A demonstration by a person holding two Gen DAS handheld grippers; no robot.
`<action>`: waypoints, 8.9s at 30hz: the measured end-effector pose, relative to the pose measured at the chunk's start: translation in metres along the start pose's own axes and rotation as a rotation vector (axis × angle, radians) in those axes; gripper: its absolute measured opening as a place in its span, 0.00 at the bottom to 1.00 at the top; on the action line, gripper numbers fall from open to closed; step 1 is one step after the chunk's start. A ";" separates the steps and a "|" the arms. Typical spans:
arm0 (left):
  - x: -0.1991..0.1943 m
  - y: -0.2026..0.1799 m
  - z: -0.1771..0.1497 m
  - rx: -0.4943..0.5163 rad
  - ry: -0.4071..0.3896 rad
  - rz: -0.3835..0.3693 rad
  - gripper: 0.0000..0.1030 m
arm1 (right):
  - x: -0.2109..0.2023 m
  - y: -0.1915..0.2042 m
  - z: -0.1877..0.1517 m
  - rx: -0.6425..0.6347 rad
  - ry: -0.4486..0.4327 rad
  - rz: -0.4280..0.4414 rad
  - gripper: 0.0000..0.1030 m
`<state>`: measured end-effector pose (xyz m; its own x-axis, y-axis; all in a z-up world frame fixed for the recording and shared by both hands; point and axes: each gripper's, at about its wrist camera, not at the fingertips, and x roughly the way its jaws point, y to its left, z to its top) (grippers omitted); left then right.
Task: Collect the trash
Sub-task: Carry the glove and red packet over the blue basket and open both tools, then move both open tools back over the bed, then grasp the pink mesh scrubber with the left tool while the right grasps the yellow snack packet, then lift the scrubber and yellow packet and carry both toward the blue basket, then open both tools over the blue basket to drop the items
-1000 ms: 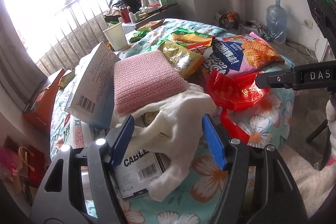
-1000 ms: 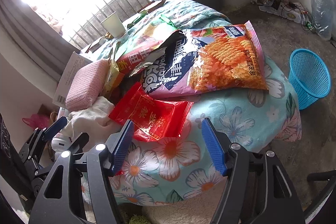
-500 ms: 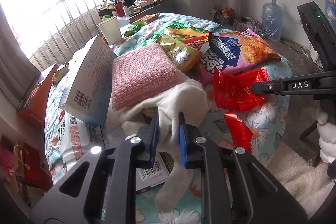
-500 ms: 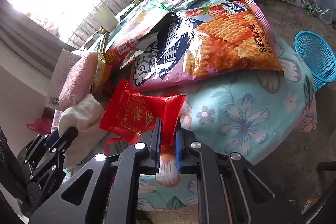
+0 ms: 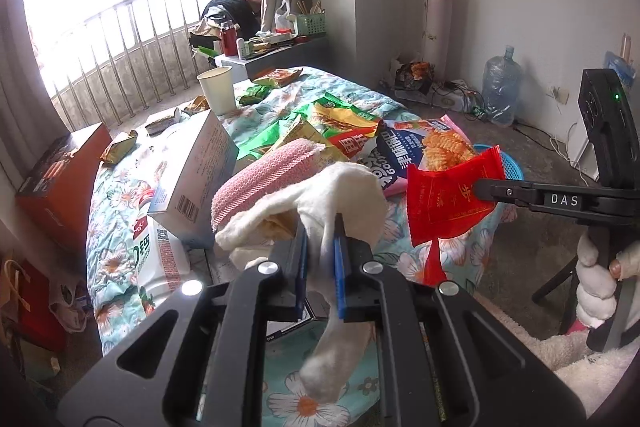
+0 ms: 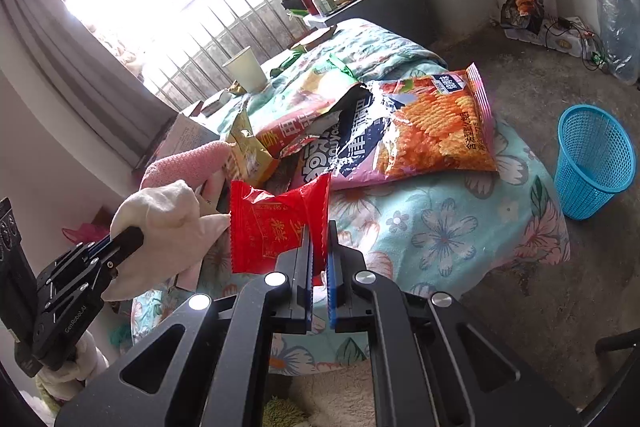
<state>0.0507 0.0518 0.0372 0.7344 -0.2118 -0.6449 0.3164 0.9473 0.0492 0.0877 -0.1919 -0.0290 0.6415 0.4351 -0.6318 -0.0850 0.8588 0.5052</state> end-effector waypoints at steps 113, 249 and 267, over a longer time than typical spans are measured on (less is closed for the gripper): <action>-0.005 0.042 0.069 -0.280 -0.111 -0.217 0.80 | -0.048 -0.049 0.085 -0.053 -0.228 0.075 0.91; 0.313 -0.341 0.206 0.205 0.342 -0.594 0.29 | -0.067 -0.390 0.114 0.598 -0.294 -0.345 0.06; 0.405 -0.386 0.219 0.090 0.355 -0.494 0.62 | 0.004 -0.497 0.085 0.778 -0.195 -0.496 0.43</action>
<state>0.3572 -0.4517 -0.0760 0.2485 -0.5130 -0.8217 0.6294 0.7303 -0.2656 0.1974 -0.6395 -0.2326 0.5904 -0.0453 -0.8058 0.7196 0.4818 0.5001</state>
